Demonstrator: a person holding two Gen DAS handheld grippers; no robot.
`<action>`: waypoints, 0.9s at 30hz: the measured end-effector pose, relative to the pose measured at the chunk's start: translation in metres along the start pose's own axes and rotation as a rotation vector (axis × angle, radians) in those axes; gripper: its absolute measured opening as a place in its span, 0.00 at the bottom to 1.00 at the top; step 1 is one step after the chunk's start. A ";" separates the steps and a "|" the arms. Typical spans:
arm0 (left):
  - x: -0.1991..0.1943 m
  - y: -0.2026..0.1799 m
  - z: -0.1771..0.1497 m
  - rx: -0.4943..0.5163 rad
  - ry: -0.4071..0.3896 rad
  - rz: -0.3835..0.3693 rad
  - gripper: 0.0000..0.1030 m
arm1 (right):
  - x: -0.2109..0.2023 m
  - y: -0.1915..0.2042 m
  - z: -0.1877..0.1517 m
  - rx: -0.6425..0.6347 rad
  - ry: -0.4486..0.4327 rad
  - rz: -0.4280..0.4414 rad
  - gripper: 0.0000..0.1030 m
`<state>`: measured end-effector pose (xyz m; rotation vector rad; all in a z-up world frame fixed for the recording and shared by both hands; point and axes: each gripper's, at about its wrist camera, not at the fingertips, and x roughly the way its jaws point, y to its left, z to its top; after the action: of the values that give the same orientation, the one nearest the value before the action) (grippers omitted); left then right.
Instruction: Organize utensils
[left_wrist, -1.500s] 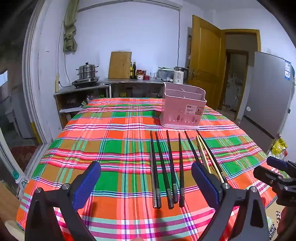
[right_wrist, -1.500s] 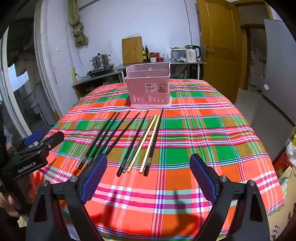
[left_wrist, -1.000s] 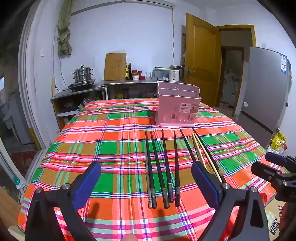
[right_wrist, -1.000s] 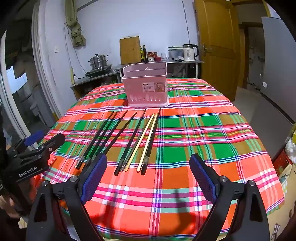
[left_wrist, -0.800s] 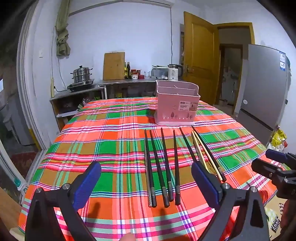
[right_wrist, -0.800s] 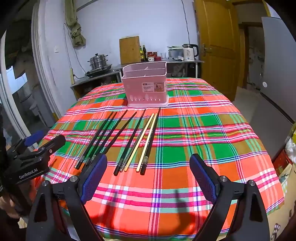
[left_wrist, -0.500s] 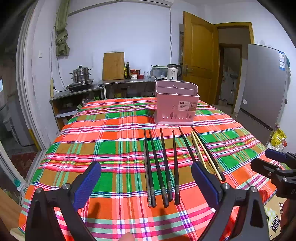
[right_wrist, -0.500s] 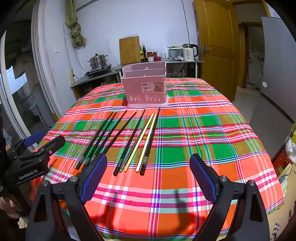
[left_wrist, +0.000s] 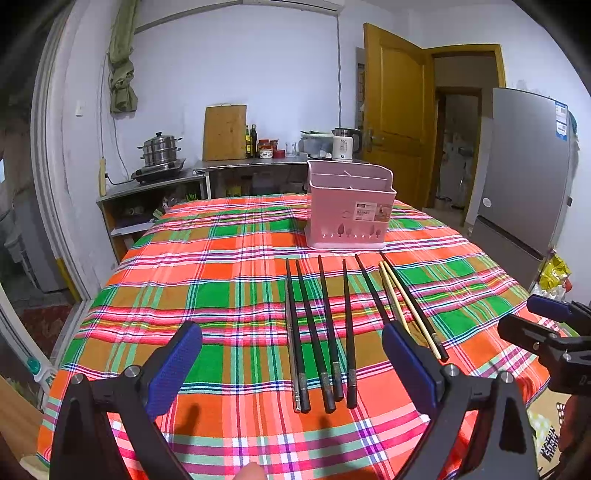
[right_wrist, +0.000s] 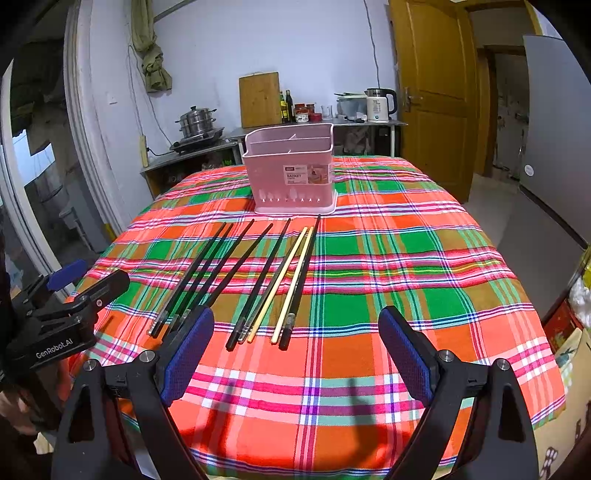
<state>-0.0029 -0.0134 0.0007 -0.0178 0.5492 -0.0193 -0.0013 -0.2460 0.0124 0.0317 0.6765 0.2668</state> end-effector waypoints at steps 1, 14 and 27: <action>0.000 0.000 0.000 -0.001 -0.002 -0.002 0.96 | 0.000 0.000 0.000 0.002 -0.002 0.000 0.88; -0.001 -0.003 0.002 0.003 -0.005 0.000 0.96 | -0.002 0.003 -0.001 0.000 -0.003 0.002 0.88; -0.002 -0.003 0.000 0.006 -0.001 -0.001 0.96 | -0.003 0.004 -0.004 0.001 0.001 -0.001 0.88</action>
<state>-0.0045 -0.0164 0.0022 -0.0120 0.5477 -0.0217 -0.0068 -0.2434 0.0116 0.0321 0.6773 0.2652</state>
